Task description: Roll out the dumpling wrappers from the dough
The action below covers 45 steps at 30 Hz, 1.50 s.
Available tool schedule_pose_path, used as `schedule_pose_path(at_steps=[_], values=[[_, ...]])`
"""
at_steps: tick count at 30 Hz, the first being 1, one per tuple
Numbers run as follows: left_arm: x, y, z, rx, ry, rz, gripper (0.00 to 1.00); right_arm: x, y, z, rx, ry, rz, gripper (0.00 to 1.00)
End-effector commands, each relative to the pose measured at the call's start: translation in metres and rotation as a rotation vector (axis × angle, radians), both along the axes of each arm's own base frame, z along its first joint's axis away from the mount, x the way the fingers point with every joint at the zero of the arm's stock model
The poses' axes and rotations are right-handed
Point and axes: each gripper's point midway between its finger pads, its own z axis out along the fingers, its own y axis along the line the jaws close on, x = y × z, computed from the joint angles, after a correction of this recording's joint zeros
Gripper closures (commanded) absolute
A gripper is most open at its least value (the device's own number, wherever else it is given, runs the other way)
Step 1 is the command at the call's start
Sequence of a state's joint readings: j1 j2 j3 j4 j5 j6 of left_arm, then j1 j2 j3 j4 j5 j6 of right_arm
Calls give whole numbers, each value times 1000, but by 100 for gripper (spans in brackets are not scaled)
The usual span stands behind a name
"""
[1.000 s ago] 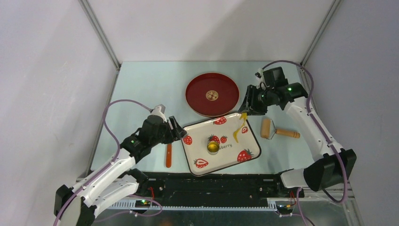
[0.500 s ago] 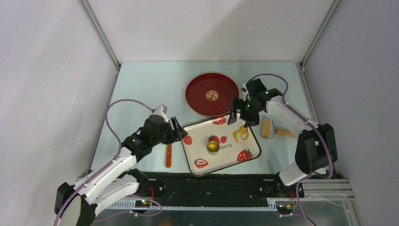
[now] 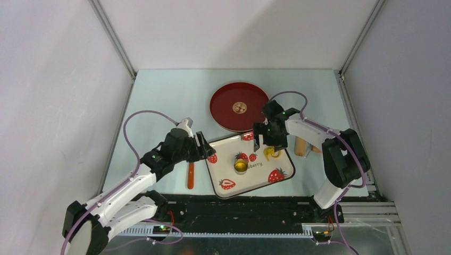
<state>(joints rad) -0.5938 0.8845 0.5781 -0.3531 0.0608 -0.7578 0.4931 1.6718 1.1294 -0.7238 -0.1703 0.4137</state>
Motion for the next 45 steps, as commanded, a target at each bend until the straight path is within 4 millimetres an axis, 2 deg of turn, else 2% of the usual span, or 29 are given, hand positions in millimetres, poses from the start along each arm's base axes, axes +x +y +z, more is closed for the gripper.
schedule_pose_path(at_steps=[1, 6, 12, 15, 20, 25, 31, 34, 36, 40, 45], values=[[9, -15, 25, -41, -70, -41, 30, 15, -28, 2, -244, -126, 13, 1], [8, -18, 25, -41, -73, -54, 30, 18, -42, 3, -393, -188, 32, 1], [6, -17, 20, -35, -70, -57, 30, 19, -33, 24, -394, -276, 41, 1], [5, -17, 17, -33, -62, -56, 30, 17, -25, 42, -304, -296, 27, 1], [2, -21, 7, -33, -12, -60, 31, 2, 5, 78, -20, -275, 25, 1], [-3, -33, -10, -26, 76, -86, 33, -21, 35, 92, 149, -202, 64, 3], [-5, -38, -30, 6, 155, -87, 36, -34, 54, 79, 196, -107, 112, 16], [-7, -37, -36, 18, 178, -81, 36, -41, 64, 71, 212, -63, 147, 27], [-8, -35, -39, 26, 189, -70, 37, -47, 69, 58, 197, -18, 170, 31], [-9, -31, -41, 43, 191, -59, 38, -57, 74, 35, 145, 36, 200, 40], [-9, -27, -33, 50, 168, -50, 38, -60, 81, 16, 118, 70, 216, 53]])
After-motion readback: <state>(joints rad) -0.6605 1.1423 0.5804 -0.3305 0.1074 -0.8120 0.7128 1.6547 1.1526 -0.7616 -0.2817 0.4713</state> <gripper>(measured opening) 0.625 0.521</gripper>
